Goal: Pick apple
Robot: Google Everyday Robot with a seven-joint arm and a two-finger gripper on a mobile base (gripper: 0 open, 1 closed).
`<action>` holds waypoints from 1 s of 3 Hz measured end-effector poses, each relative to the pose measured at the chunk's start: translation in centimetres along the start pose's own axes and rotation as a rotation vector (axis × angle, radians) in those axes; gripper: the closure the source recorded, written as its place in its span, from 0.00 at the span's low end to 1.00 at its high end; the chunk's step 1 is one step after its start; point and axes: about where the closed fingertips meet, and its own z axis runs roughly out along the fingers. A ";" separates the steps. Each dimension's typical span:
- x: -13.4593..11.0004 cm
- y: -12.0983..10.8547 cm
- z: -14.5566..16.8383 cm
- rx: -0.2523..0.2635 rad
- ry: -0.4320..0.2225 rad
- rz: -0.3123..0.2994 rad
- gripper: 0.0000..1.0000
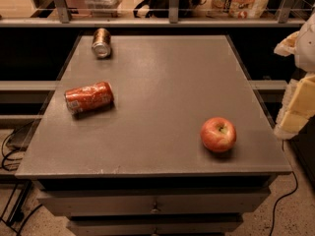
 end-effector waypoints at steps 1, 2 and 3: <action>-0.3 0.1 0.2 -0.003 -0.009 -0.005 0.00; -1.6 0.9 2.1 -0.063 -0.074 -0.047 0.00; -3.5 2.3 5.1 -0.141 -0.144 -0.097 0.00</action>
Offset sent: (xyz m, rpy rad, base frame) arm -0.0008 0.0499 -0.0507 0.1765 0.1143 0.1971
